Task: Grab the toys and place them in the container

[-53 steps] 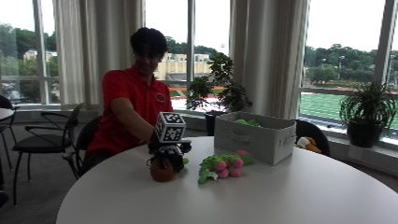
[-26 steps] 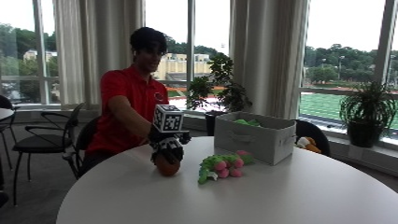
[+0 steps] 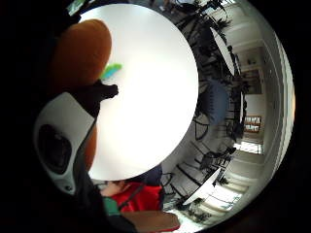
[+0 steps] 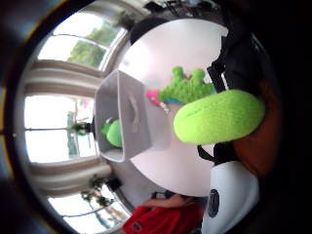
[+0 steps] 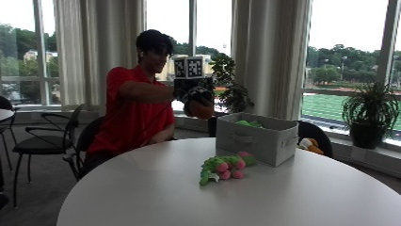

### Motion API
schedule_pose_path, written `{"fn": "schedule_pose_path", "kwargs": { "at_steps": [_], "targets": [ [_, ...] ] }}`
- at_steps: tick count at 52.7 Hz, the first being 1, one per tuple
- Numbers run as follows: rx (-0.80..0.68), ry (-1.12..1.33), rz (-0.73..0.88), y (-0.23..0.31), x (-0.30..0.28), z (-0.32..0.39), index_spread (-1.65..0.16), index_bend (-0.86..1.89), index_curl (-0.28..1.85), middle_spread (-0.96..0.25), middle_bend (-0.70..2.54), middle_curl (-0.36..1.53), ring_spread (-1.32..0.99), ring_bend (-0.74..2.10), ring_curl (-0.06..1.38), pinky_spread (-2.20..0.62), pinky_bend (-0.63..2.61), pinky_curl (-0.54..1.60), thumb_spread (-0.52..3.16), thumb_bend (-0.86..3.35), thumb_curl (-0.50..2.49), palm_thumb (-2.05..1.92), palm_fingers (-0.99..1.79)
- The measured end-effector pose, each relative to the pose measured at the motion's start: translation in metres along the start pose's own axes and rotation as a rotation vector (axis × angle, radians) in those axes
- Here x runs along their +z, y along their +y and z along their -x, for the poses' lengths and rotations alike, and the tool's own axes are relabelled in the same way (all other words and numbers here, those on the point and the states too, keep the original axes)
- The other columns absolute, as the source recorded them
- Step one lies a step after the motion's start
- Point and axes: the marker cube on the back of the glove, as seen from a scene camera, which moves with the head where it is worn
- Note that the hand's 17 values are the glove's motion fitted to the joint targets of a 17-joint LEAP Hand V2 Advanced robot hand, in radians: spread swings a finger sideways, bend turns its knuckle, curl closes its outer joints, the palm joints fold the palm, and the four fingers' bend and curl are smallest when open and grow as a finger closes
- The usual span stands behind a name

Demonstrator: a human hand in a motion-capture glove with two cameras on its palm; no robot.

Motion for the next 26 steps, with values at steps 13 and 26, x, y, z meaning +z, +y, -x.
{"fn": "schedule_pose_path", "kwargs": {
  "at_steps": [13, 26],
  "targets": [
    [-0.126, -0.114, -0.051, -0.022, -0.062, 0.101, -0.37, 0.78, 0.99, -0.48, 0.6, 0.58, -0.55, 0.54, 0.41, -0.39, 1.16, 0.36, 0.6, 0.17, 0.98, 0.73, 0.52],
    [-0.379, -0.131, -0.032, -0.015, -0.076, 0.234, -0.41, 0.59, 1.04, -0.44, 0.44, 0.55, -0.41, 0.42, 0.39, -0.33, 1.35, 0.4, 0.75, 0.15, 1.0, 0.68, 0.32]
  ]
}}
